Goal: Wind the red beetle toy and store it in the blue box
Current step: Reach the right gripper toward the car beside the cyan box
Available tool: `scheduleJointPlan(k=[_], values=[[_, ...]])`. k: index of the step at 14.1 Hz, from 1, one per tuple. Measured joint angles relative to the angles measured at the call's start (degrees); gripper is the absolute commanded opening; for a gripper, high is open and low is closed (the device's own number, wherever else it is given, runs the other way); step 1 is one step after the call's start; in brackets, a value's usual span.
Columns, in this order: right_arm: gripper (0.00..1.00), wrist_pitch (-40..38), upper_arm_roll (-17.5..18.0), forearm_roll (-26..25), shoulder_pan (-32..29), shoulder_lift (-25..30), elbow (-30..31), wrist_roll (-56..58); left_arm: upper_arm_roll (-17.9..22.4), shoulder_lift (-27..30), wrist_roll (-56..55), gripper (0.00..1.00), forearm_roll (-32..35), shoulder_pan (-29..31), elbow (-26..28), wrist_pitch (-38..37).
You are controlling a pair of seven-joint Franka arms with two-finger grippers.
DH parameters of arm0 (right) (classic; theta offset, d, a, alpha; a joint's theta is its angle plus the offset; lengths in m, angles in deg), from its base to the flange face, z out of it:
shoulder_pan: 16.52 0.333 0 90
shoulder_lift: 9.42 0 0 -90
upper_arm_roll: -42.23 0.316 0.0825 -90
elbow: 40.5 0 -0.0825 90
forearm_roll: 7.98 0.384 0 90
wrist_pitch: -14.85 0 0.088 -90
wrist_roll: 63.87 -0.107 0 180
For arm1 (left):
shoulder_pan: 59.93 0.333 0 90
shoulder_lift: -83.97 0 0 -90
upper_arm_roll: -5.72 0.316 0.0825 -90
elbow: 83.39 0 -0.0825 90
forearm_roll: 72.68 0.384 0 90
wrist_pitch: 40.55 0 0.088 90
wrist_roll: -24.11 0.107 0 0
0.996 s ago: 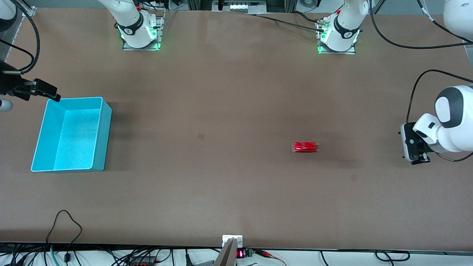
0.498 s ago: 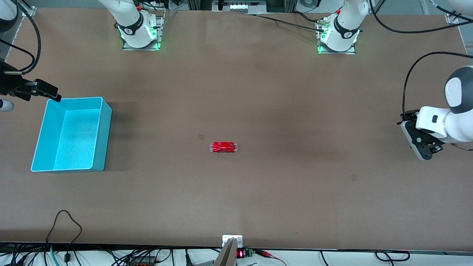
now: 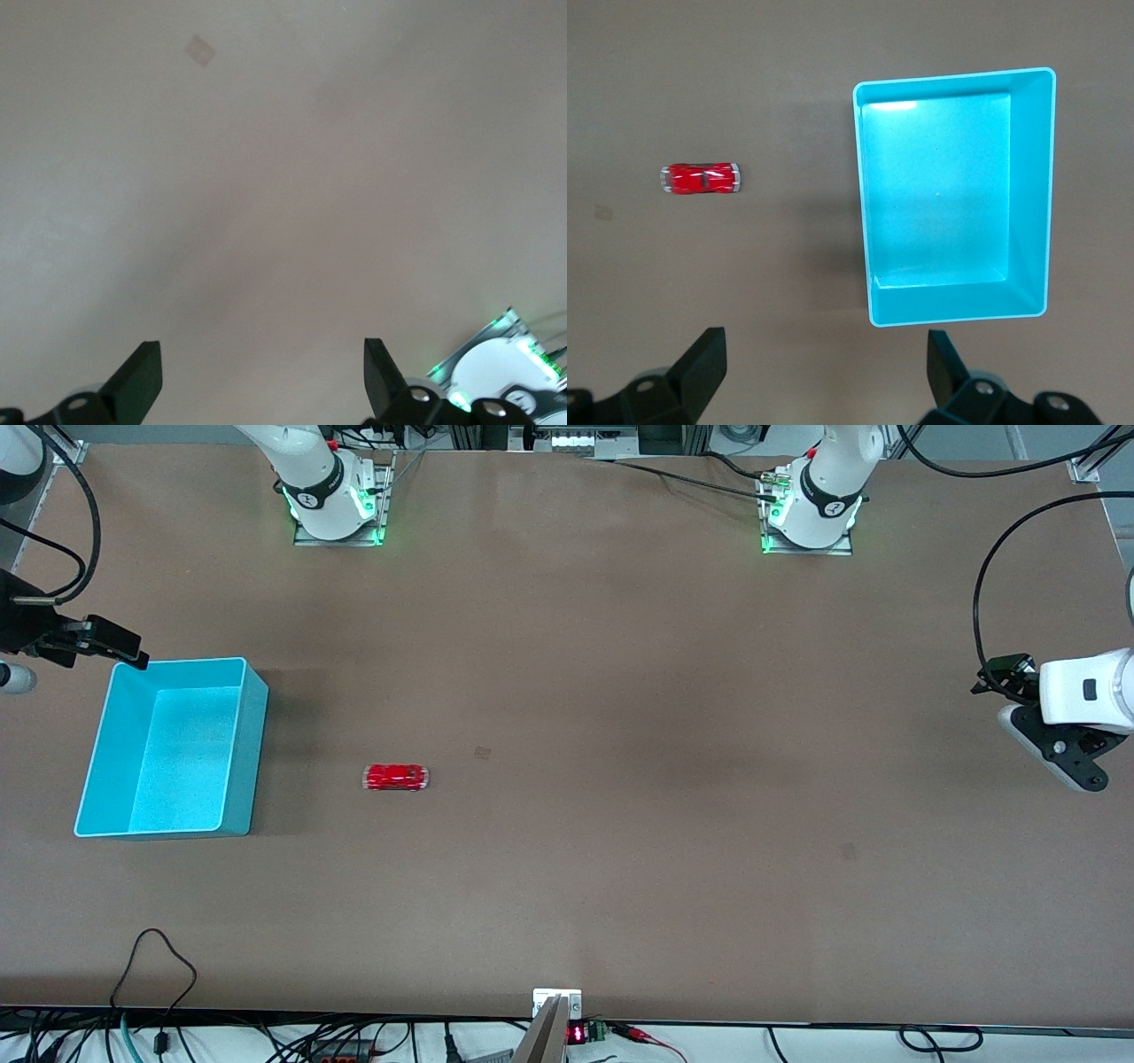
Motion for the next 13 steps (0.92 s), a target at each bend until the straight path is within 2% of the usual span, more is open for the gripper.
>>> scheduleJointPlan(k=[7,11,13], values=[[1.00,-0.04,0.05,0.25,0.20,-0.62,0.03,0.34,-0.12,6.22,-20.67,1.00,0.00,-5.04,-0.68,-3.97],[1.00,0.13,0.40,4.22,2.78,-1.49,0.06,0.77,0.58,10.12,-27.08,1.00,-0.03,-7.39,-0.63,-4.13],[1.00,0.59,0.42,4.27,3.86,-2.40,0.00,0.78,2.26,12.45,-35.36,1.00,-0.05,-9.84,0.89,-2.73]])
